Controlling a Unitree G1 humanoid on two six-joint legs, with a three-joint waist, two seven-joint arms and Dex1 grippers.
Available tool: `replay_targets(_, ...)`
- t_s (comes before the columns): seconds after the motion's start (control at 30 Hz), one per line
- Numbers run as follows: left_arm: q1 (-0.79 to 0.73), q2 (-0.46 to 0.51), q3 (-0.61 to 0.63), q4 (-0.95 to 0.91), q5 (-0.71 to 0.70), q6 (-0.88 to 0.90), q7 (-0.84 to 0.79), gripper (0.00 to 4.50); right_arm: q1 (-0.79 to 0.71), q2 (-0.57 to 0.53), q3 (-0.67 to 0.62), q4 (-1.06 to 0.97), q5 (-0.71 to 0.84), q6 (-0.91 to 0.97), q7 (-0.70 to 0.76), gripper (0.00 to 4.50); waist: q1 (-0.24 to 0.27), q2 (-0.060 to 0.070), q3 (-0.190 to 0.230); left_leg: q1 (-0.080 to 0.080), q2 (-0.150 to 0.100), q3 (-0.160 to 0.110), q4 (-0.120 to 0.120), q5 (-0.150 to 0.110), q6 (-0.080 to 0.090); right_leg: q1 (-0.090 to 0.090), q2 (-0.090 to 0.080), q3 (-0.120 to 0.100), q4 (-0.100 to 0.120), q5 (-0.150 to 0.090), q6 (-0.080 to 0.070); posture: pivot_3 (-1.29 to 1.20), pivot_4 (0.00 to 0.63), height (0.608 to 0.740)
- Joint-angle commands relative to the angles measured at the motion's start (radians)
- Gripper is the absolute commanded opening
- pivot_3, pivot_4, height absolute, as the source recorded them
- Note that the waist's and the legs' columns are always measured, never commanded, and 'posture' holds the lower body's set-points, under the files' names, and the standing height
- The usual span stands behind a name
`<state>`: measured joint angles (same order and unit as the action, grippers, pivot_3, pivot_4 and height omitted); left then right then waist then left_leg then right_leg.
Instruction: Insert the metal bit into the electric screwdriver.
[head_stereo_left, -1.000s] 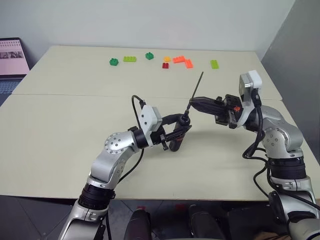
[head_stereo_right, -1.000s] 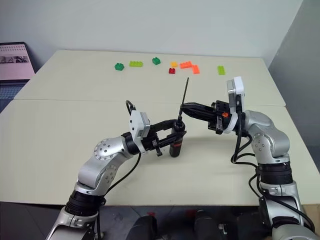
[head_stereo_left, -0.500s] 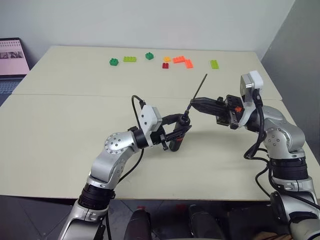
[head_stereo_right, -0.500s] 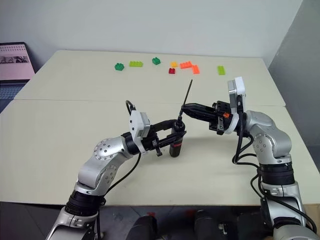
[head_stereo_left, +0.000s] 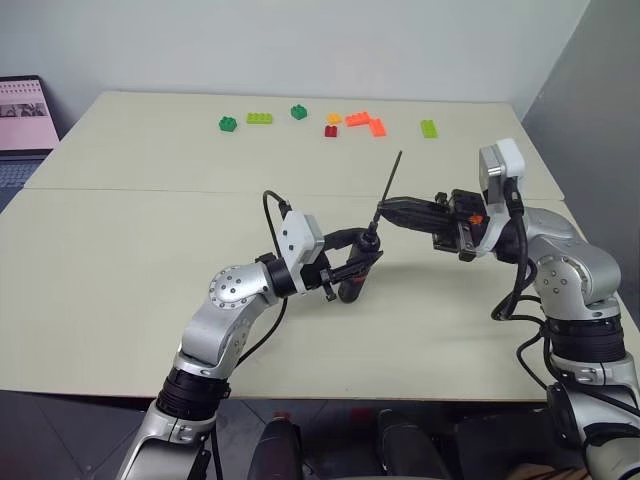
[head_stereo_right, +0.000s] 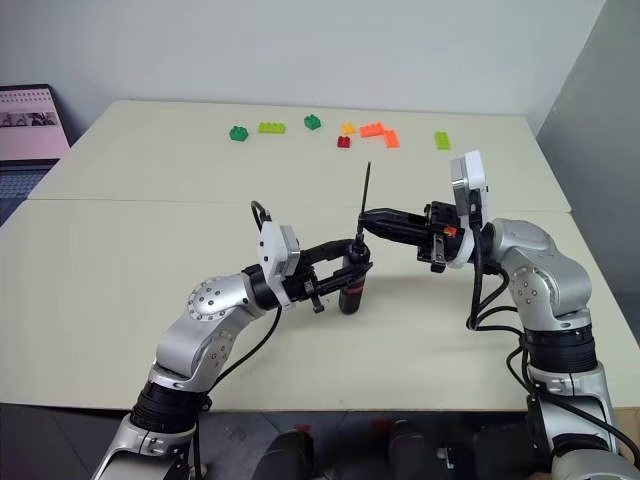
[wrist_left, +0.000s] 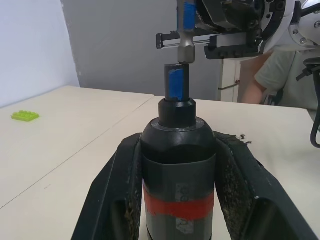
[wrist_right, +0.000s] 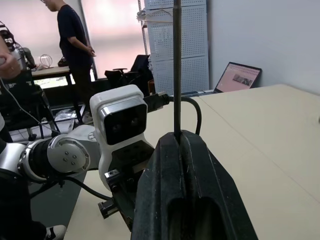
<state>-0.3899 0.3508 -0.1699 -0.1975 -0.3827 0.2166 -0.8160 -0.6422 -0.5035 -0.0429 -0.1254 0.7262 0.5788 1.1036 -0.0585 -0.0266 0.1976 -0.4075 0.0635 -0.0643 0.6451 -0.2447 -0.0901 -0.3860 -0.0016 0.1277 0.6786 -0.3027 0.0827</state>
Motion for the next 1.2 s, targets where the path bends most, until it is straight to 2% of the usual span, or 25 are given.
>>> replay_targets(0.03, 0.012, 0.016, 0.007, 0.002, 0.034, -0.008, 0.013, 1.64, -0.032, -0.001, -0.028, -0.033, 0.029, 0.007, -0.021, 0.0, 0.0, 0.0, 0.0, 0.0, 0.0, 0.0, 0.0, 0.0, 0.0, 0.0, 0.0, 0.0, 0.0, 0.0, 0.0, 0.0, 0.15, 0.74)
replay_targets(1.2, 0.009, 0.017, 0.007, 0.004, 0.039, -0.008, 0.017, 1.64, -0.006, -0.029, -0.018, -0.074, 0.03, 0.037, -0.019, 0.0, -0.001, 0.0, 0.0, 0.0, 0.0, 0.0, 0.0, 0.0, 0.0, 0.0, 0.0, 0.0, 0.0, 0.0, 0.0, 0.0, 0.15, 0.74)
